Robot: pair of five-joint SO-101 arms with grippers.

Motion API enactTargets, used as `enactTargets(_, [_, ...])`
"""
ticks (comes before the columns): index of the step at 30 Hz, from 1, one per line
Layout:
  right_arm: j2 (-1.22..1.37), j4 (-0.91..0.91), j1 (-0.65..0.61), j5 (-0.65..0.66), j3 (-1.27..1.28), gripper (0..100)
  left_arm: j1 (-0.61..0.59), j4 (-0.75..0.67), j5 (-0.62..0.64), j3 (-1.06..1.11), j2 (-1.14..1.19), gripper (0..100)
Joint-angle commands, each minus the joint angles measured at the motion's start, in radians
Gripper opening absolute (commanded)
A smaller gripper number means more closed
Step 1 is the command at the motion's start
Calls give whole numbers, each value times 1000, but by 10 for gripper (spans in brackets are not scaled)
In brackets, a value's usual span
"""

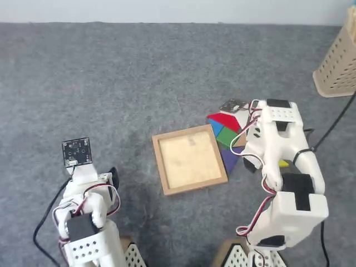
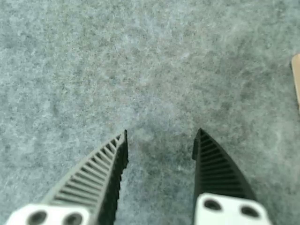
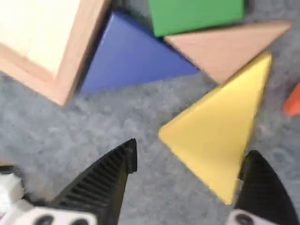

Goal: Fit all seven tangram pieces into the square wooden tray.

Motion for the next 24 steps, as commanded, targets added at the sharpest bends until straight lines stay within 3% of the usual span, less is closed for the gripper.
enactTargets(1, [-74,-59,24,17,20,355,2,5,-5,-13,-15,216])
enactTargets(14, [127,-163,30,0,14,349,2,5,-5,-13,-15,216])
enactTargets(24, [125,-163,30,-114,-6,147,2,5,-5,-13,-15,216])
